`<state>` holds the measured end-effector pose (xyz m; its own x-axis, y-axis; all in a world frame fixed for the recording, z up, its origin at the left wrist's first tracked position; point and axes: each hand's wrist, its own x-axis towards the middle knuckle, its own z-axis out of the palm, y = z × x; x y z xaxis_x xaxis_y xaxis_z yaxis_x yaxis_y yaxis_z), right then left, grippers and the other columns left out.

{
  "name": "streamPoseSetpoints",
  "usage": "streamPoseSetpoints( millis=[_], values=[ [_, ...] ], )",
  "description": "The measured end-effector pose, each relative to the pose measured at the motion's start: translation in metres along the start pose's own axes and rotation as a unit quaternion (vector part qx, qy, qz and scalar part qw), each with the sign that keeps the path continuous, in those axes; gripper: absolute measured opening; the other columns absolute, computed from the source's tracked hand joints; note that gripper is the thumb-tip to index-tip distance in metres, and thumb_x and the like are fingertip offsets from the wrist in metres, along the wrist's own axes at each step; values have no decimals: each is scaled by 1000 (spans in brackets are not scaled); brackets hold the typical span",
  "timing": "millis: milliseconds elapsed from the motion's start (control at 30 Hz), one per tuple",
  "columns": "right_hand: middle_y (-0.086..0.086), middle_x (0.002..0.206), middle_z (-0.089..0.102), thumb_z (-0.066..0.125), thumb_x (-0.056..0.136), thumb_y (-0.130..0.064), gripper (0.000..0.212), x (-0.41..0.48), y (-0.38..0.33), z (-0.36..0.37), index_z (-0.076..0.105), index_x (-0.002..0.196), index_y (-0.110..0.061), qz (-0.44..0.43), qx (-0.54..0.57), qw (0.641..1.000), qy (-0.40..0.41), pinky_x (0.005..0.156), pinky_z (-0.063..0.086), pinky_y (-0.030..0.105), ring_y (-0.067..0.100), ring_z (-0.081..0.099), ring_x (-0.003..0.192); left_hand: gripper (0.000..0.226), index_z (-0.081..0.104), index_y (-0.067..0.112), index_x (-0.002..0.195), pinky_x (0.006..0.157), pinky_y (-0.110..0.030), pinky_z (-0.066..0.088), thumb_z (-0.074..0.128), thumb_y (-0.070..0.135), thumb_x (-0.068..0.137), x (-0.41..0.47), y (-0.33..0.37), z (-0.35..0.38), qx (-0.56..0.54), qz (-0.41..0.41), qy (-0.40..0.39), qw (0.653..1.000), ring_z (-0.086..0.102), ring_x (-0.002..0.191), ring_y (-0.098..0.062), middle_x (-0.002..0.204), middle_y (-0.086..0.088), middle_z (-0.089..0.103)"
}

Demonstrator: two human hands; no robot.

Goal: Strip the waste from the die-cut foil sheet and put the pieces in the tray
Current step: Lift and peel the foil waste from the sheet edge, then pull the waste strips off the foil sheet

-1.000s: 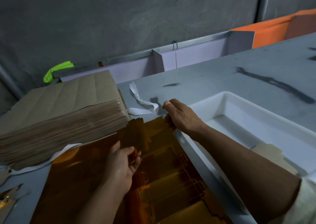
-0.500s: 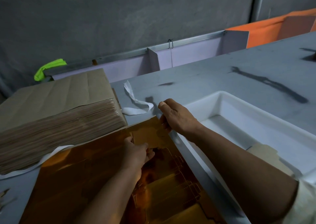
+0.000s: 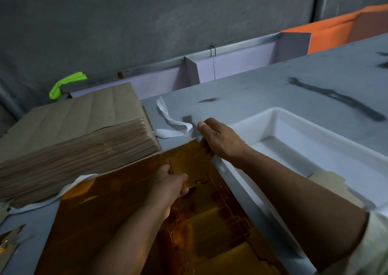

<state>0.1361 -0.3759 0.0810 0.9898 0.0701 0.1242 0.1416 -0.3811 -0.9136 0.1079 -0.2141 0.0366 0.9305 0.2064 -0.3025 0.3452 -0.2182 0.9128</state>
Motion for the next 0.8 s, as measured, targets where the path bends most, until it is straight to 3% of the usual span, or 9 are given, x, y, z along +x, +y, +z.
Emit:
streamPoseSetpoints(
  millis=[100, 267, 500, 633, 800],
  values=[
    [16, 90, 67, 35, 105, -43, 37, -1, -1, 0, 54, 107, -12, -3, -3, 1000, 0, 75, 58, 44, 26, 66, 75, 58, 39, 20, 146, 60, -21, 53, 62, 9, 94, 0, 0, -10, 10, 8, -8, 1000, 63, 90, -17, 135, -12, 49],
    [16, 91, 67, 36, 104, -43, 36, -3, -3, 0, 54, 103, -12, -8, -21, 1000, 1, 79, 58, 49, 33, 67, 83, 35, 56, 19, 129, 76, -29, 54, 56, 8, 96, 0, -6, -32, 60, 33, -11, 998, 61, 94, -17, 116, -3, 58],
    [13, 86, 67, 37, 104, -41, 36, -7, -4, 2, 56, 103, -11, -24, -67, 997, -12, 77, 58, 49, 30, 68, 78, 34, 59, 22, 125, 74, -23, 44, 57, 8, 95, 5, -23, -60, 135, 75, 69, 986, 54, 98, -11, 124, -1, 59],
    [13, 88, 67, 37, 104, -41, 37, -7, -4, 2, 57, 103, -10, -30, -83, 996, -15, 80, 57, 50, 30, 67, 80, 49, 49, 28, 135, 78, -27, 41, 68, 27, 90, 6, -32, -57, 251, 85, 111, 958, 49, 123, -22, 141, -2, 44],
    [11, 88, 66, 38, 104, -42, 36, -5, -3, 3, 58, 104, -12, -35, -108, 993, -17, 81, 56, 49, 27, 66, 82, 72, 33, 35, 146, 83, -29, 40, 70, 44, 85, 10, -41, -47, 305, 99, 91, 943, 38, 134, -25, 152, 1, 28]
  ],
)
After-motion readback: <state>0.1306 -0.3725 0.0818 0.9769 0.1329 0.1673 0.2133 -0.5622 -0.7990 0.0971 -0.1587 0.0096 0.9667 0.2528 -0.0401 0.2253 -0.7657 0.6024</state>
